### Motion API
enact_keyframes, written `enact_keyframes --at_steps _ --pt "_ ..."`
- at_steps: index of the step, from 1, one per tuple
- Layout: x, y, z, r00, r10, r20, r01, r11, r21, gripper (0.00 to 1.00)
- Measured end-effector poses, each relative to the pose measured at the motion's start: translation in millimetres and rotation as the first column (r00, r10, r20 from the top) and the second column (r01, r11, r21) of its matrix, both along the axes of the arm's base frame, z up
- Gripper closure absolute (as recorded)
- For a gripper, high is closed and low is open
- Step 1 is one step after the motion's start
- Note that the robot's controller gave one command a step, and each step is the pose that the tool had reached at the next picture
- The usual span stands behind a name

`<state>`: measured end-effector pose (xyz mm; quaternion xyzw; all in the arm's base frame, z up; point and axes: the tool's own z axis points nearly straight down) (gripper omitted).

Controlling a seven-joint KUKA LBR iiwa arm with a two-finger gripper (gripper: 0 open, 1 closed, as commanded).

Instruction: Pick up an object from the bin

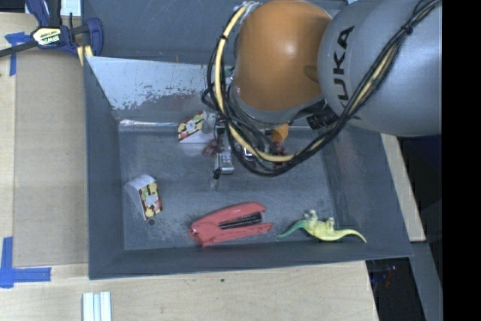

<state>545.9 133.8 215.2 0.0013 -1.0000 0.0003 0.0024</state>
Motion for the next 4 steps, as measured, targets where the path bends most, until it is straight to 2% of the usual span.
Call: enact_keyframes --at_steps 1,2,3,4 --pt "1.8 -0.5 4.3 1.0 -0.003 0.008 0.003 1.0 0.002 0.0" --pt "-30.5 -43.6 -85.3 1.0 -0.022 0.011 0.022 1.0 0.002 0.0" --pt "-57.1 -60.7 -90.5 0.994 0.109 0.017 -0.109 0.994 0.003 0.0" --pt "-56.1 -94.7 -116.5 0.986 0.168 0.005 -0.168 0.986 -0.001 0.0"
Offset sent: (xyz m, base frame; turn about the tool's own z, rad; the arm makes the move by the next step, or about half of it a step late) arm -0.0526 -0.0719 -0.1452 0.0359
